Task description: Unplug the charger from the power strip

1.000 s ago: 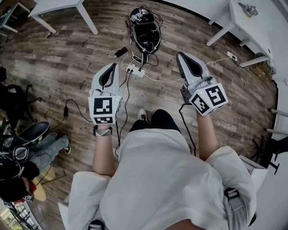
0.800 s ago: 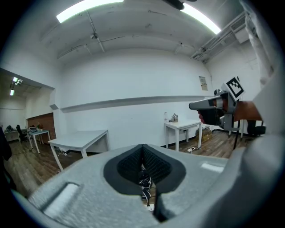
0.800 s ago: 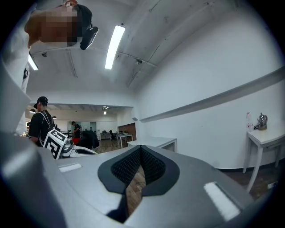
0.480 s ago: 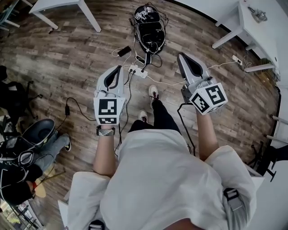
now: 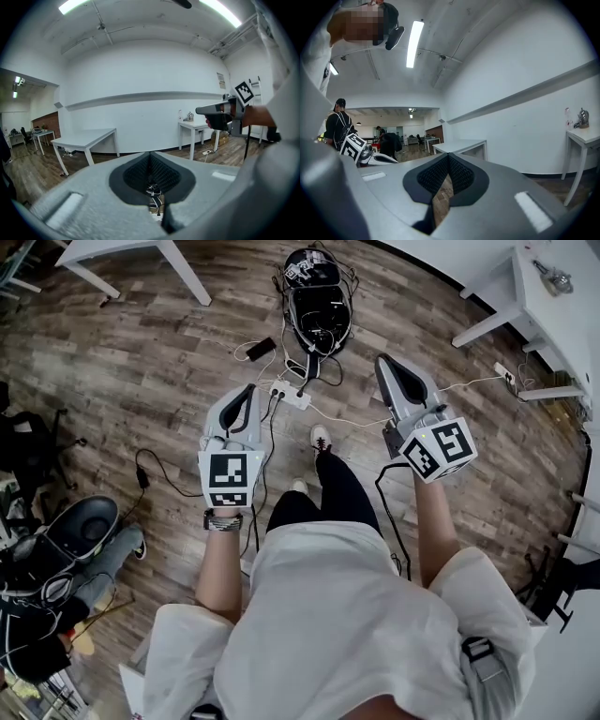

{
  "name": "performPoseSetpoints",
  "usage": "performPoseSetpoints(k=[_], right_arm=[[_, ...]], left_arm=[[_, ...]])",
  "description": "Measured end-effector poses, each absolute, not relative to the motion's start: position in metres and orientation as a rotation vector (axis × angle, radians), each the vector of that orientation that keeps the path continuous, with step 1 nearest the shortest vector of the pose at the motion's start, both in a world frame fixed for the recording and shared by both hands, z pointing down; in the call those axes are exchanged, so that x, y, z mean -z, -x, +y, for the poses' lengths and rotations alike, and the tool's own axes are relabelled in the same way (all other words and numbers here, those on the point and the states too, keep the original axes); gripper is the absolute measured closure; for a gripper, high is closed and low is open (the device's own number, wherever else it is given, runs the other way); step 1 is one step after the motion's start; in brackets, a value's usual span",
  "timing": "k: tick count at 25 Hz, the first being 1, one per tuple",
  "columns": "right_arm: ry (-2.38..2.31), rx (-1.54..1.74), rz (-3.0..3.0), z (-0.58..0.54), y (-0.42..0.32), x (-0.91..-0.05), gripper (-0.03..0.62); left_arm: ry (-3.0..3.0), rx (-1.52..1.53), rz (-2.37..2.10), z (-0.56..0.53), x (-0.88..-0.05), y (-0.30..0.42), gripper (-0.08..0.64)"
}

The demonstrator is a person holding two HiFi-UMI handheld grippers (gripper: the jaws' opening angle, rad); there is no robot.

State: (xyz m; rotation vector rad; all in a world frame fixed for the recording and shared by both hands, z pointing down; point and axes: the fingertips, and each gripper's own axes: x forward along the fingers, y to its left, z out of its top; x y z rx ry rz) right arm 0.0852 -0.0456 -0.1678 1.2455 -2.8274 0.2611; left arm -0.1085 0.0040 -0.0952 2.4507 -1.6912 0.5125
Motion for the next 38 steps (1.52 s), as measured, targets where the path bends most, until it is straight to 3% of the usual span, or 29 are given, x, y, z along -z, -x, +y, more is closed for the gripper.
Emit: performPoseSetpoints(k=[15,38], right_arm=[[-1.193,-0.356,-2.845,-0.115,-0.060,0.040,0.591],[-1.120,-0.408,-2.797,-0.176,-0.055,-0.199,0.591]], left_arm=[[-2.347,-0.511,-1.710,-0.063,-0.031,0.147,0.555],[-2.298,-0.508,-1.676,-0.123,-0.270,0.146,0.523]])
